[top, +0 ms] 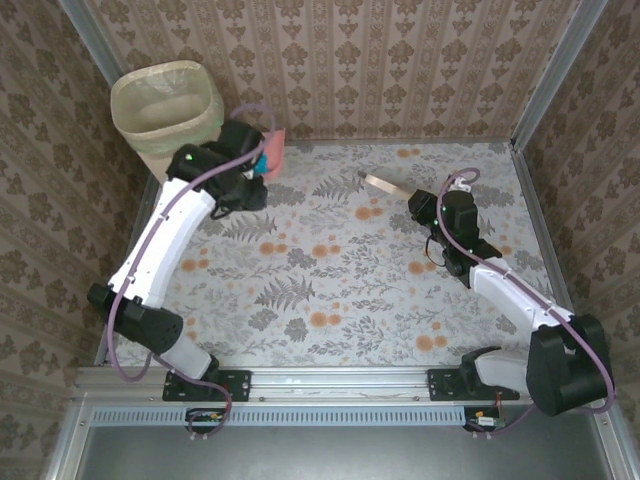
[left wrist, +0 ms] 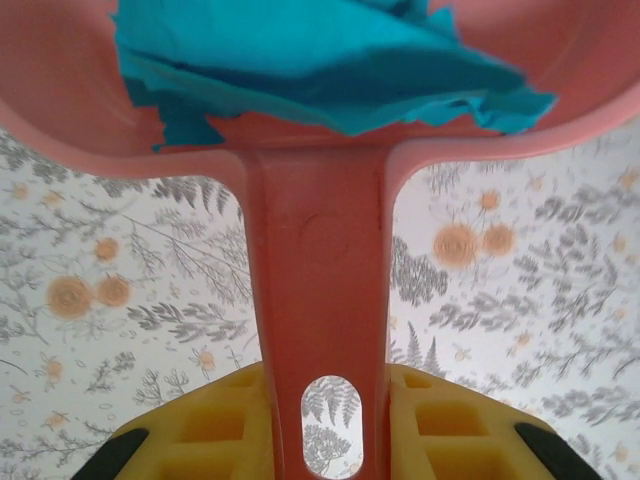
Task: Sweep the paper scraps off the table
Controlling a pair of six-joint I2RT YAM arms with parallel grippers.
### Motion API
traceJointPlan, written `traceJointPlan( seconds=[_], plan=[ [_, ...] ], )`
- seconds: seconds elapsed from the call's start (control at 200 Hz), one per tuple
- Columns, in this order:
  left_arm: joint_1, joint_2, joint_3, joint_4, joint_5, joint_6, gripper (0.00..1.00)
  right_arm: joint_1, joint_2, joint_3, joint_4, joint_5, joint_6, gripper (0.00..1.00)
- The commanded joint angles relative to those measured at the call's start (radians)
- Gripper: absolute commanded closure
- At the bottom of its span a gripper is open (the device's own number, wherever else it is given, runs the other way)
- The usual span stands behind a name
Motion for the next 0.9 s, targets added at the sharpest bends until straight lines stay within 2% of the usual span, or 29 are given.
traceJointPlan(
  seconds=[0.0,0.145,0.26,0.42,0.63,0.895],
  plan=[
    [0.075,0.064,0.148,-0.088,0.052,0.009,1.0,0.018,0.047,0.053,0.096,-0.117,-0.03,1.0],
    [0.16,0.179,0.367,-0.099,0.143,-0.006,1.0,0.078,0.122,0.11,0.095,-0.133,-0.084,1.0],
    [0.233,0.257,0.493,-0.053,0.26,-0.049,1.0,0.123,0.188,0.158,0.082,-0.138,-0.128,1.0],
    [0.325,0.387,0.705,-0.031,0.357,-0.137,1.0,0.196,0.249,0.22,0.059,-0.092,-0.204,1.0],
    [0.441,0.423,0.674,0.194,0.524,-0.304,1.0,0.263,0.29,0.277,0.033,-0.071,-0.295,1.0],
    [0.497,0.437,0.548,0.525,0.672,-0.495,1.0,0.305,0.3,0.29,0.023,-0.051,-0.358,1.0]
  ],
)
